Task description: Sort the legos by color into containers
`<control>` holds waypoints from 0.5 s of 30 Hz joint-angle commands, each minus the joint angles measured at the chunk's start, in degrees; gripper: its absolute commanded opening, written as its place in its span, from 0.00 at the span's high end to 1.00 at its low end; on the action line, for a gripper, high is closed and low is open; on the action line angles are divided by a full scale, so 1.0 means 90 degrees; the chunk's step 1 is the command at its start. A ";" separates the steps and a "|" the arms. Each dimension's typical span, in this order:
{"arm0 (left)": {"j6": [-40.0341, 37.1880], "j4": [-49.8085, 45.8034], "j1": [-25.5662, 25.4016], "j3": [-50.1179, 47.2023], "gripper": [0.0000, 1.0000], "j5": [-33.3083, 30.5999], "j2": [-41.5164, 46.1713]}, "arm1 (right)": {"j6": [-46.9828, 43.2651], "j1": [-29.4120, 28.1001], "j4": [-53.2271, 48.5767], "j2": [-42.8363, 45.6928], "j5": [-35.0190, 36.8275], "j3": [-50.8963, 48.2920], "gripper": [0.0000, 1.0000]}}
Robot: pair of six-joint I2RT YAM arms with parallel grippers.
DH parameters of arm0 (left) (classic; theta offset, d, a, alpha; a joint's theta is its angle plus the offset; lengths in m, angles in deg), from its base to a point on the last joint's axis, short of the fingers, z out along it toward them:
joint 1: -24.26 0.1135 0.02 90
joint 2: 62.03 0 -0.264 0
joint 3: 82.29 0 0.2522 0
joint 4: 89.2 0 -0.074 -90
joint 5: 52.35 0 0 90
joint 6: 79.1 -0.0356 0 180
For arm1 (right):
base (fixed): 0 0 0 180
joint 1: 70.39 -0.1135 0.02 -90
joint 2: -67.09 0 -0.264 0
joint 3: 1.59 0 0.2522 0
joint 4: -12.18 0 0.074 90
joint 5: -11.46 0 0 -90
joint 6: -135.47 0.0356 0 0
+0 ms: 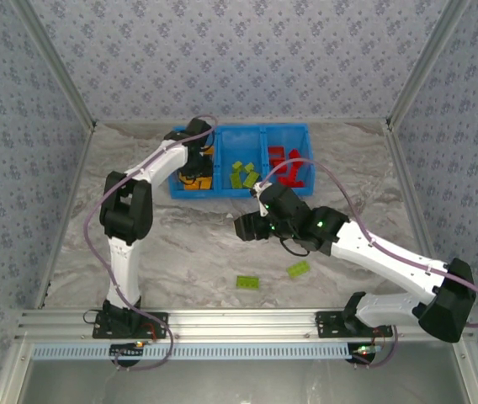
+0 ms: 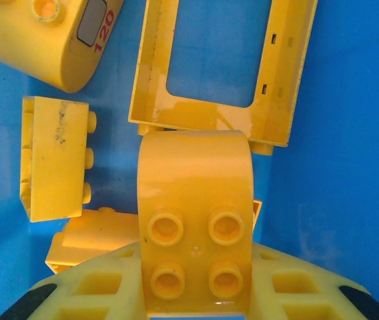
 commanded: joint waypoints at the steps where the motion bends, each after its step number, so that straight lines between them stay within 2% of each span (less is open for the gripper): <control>1: 0.0072 -0.0062 0.0014 -0.0155 0.64 0.0060 0.0028 | 0.0179 -0.0054 -0.0209 -0.0171 0.0369 0.0028 0.30; 6: 0.0201 0.0009 0.0014 -0.0455 0.47 0.0073 0.0577 | 0.0203 -0.0120 -0.0652 -0.0377 0.0680 0.0054 0.29; 10: 0.0307 -0.0066 -0.0009 -0.0518 0.42 0.0053 0.1153 | -0.0194 -0.0442 -0.1079 -0.0592 0.0726 0.0091 0.25; 15: 0.0363 -0.0082 -0.0210 -0.0920 0.37 0.0109 0.2315 | -0.0756 -0.1148 -0.1682 -0.1156 0.0828 0.0181 0.23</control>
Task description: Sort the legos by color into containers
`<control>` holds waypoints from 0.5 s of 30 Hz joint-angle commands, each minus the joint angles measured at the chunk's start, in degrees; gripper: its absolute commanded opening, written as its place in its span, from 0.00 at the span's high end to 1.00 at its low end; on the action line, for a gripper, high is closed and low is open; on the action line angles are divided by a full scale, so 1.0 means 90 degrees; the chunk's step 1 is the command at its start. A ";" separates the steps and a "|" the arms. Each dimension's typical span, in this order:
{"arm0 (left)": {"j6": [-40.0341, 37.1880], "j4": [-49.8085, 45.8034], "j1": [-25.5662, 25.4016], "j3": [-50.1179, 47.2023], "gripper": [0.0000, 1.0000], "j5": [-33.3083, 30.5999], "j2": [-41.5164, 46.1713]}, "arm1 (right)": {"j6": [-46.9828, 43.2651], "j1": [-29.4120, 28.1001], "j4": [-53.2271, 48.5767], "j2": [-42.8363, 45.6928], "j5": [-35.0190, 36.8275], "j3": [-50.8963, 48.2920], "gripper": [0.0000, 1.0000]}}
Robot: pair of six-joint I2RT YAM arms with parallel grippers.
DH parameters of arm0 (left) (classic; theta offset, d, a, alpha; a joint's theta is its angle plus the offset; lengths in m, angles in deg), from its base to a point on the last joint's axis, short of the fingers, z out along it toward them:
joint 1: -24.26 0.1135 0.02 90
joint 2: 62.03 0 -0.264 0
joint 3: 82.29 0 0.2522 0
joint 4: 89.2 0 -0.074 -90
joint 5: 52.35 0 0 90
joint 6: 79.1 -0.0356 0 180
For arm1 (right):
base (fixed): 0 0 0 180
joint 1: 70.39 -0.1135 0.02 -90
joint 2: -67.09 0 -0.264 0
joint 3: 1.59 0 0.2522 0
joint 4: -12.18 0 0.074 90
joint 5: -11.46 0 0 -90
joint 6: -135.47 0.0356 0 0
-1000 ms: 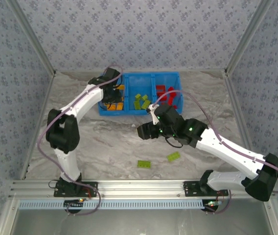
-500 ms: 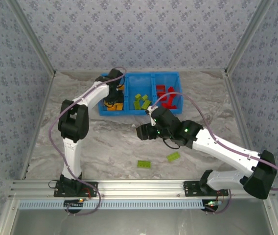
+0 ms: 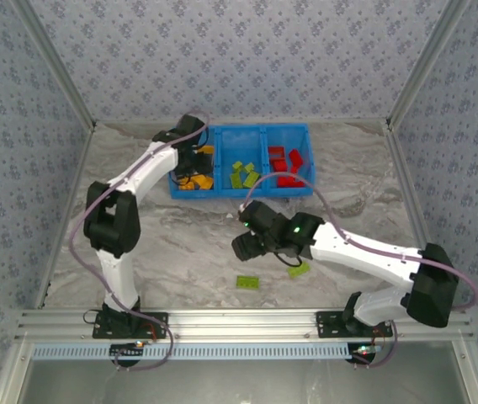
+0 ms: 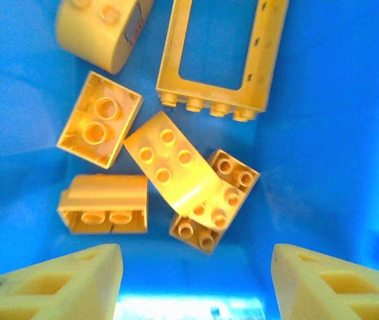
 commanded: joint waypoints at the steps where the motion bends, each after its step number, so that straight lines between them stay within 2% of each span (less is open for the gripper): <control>1: 0.0103 -0.0078 -0.0225 -0.0327 0.36 0.0146 0.1208 | -0.0500 -0.0434 -0.0789 -0.0406 0.0159 0.0164 0.23; 8: 0.0230 0.0261 -0.0630 -0.2346 0.24 0.1153 0.3997 | -0.0961 -0.1220 -0.1223 -0.1310 0.0272 0.0285 0.19; 13: 0.0308 0.0333 -0.0636 -0.3602 0.20 0.2258 0.6010 | -0.1224 -0.1423 -0.1451 -0.2133 0.0530 0.0545 0.19; 15: 0.0418 0.0227 -0.0642 -0.3961 0.20 0.2481 0.6648 | -0.1285 -0.1413 -0.1360 -0.2313 0.0513 0.0574 0.19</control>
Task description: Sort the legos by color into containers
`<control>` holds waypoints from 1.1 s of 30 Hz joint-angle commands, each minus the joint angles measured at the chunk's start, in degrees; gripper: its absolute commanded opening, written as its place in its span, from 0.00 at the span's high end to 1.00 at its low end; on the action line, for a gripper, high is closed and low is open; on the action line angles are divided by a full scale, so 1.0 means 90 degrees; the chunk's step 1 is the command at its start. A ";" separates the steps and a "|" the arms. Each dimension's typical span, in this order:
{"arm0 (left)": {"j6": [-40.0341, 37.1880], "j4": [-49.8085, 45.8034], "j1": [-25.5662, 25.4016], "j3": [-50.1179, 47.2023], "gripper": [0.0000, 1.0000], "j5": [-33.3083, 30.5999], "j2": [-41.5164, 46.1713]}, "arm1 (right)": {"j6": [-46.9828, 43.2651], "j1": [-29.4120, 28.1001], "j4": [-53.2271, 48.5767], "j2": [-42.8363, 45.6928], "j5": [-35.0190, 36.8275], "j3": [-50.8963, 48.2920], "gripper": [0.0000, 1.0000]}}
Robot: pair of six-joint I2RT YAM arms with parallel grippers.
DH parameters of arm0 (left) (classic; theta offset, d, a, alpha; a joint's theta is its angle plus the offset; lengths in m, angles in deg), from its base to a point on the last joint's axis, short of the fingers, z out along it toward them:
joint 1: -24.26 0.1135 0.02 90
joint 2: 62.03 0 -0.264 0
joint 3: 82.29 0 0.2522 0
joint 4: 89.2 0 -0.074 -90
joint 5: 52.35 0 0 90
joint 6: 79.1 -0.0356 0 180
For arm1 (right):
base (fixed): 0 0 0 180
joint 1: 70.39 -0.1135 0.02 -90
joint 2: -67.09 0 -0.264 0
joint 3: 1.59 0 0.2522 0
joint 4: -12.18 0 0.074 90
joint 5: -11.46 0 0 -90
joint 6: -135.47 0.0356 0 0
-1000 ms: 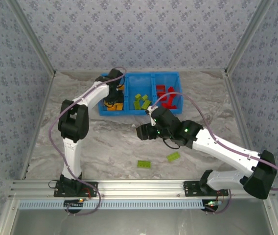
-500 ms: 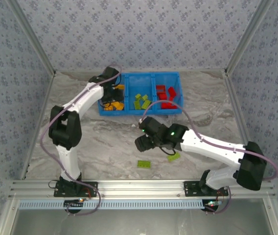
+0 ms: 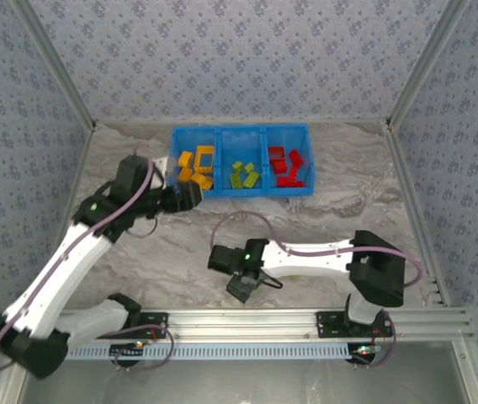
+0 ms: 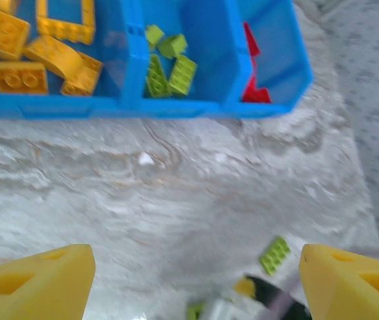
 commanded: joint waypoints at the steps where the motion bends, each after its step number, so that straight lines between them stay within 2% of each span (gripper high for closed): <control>1: 0.0250 -0.0075 0.0001 -0.0556 0.20 0.0848 0.0790 | -0.0315 0.0014 -0.0221 -0.0294 0.0195 0.0203 0.20; 5: 0.0707 -0.0169 0.0007 -0.1227 0.21 0.1021 0.1688 | -0.0328 0.0091 -0.0053 -0.0518 0.0168 0.0199 0.26; 7: 0.0861 -0.0188 0.0000 -0.1470 0.21 0.1008 0.1955 | -0.0301 0.0132 0.0060 -0.0560 0.0142 0.0171 0.32; 13: 0.1031 -0.0030 0.0005 -0.1704 0.22 0.0974 0.2057 | -0.0161 0.0233 0.0298 -0.0580 0.0066 0.0062 0.56; 16: 0.1030 0.0074 0.0000 -0.1743 0.22 0.0992 0.2061 | -0.0064 0.0314 0.0374 -0.0496 0.0084 -0.0011 0.63; 21: 0.1103 0.0257 0.0004 -0.1763 0.22 0.1002 0.2043 | 0.0135 0.0588 0.0385 0.0037 0.0114 0.0006 0.68; 24: 0.1184 0.0558 0.0006 -0.1748 0.22 0.1000 0.1982 | 0.0216 0.1081 0.0330 0.0524 0.0155 0.0303 0.68; 28: 0.1349 0.1170 0.0001 -0.1791 0.22 0.0968 0.1713 | 0.0278 0.2354 0.0631 0.0753 -0.0120 0.1067 0.68; 29: 0.1389 0.1359 -0.0004 -0.1794 0.22 0.0933 0.1603 | 0.0307 0.2761 0.0790 0.0660 -0.0286 0.1326 0.68; 33: 0.1408 0.1804 -0.0051 -0.1716 0.22 0.0627 0.1211 | 0.0317 0.3601 0.1132 -0.0182 -0.0456 0.2490 0.69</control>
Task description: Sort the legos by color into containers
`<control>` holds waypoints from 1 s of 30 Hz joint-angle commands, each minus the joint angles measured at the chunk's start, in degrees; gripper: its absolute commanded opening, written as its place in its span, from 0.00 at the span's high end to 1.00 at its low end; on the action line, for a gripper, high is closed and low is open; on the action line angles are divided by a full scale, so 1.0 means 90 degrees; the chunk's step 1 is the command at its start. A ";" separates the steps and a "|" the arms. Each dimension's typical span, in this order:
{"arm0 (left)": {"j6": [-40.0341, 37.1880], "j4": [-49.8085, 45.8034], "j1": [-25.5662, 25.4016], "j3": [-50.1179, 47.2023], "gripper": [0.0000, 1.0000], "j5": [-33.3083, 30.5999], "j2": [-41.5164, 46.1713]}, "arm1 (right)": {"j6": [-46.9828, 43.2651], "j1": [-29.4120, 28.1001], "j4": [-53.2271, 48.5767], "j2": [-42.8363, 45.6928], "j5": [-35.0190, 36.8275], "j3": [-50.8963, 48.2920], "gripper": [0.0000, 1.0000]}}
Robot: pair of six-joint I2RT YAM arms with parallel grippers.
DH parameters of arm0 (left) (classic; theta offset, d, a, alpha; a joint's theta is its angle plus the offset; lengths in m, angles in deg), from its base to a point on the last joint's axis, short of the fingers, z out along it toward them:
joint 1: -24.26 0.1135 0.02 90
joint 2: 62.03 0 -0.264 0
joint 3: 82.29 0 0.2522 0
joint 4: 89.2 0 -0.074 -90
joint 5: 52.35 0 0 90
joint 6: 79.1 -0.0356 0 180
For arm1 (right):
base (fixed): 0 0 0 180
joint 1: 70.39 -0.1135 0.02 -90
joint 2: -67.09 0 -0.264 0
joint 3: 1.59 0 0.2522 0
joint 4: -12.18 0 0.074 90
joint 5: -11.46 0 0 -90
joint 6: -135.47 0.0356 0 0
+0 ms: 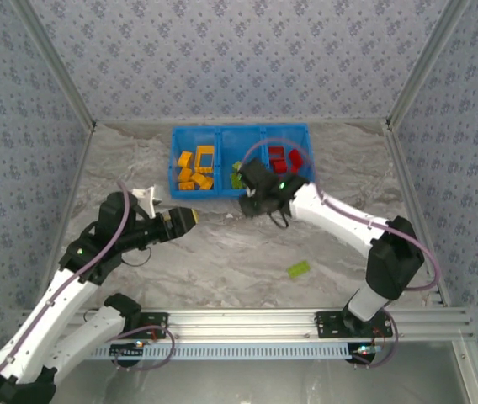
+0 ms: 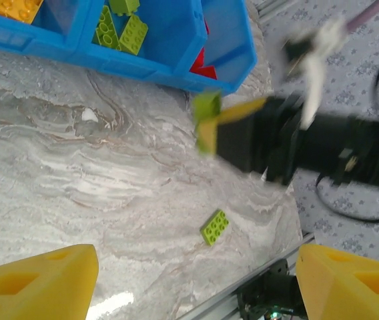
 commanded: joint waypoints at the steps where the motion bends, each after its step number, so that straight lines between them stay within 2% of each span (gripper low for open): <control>1: 0.0084 0.0793 -0.0060 0.0039 0.22 -0.0290 -0.0263 | 0.0150 0.0547 0.0251 -0.0860 -0.0231 0.1051 0.69; 8: -0.0095 0.1037 -0.0348 0.0338 0.24 -0.0798 -0.0920 | 0.0151 0.1211 0.0282 -0.2986 -0.0645 0.3551 0.70; 14: -0.0201 0.1008 -0.0667 0.0454 0.25 -0.1083 -0.1219 | 0.0513 0.1573 0.0812 -0.4112 -0.1303 0.4733 0.69; 19: -0.0213 0.0993 -0.0843 0.0501 0.25 -0.1214 -0.1364 | 0.0852 0.1691 0.0430 -0.5169 -0.1511 0.5936 0.69; 25: -0.0348 0.0887 -0.1026 0.0762 0.25 -0.1331 -0.1582 | 0.1200 0.1740 0.0425 -0.5744 -0.1574 0.6281 0.65; 30: -0.0404 0.0866 -0.1190 0.0912 0.25 -0.1421 -0.1724 | 0.1309 0.1770 0.0399 -0.5829 -0.1642 0.6301 0.56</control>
